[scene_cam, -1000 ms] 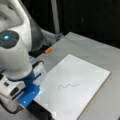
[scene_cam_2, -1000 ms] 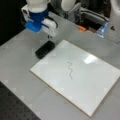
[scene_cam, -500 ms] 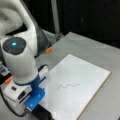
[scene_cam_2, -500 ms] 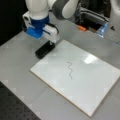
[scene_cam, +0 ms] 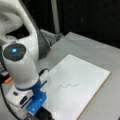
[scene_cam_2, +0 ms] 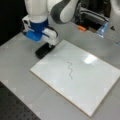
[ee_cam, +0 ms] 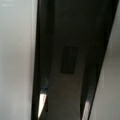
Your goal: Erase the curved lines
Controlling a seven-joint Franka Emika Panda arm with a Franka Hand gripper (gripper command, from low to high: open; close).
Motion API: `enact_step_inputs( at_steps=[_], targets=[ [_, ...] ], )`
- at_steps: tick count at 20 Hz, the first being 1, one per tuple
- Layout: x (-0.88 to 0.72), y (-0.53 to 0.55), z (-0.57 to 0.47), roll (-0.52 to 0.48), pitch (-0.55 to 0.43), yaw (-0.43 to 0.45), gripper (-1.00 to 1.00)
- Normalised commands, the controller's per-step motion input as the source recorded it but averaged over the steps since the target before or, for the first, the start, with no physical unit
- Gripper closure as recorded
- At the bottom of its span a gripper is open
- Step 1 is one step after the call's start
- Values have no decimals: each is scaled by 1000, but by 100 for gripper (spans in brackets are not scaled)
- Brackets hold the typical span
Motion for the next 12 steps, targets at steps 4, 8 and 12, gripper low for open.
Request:
enact_step_inputs(
  at_steps=[4,8,12],
  targets=[
    [-4,-63,-126,106,-48,-27,-100],
    [-8,-55,-90,100,-62,-26,-100],
    [-23,-65,-78,90,-81,-29,-100]
  ],
)
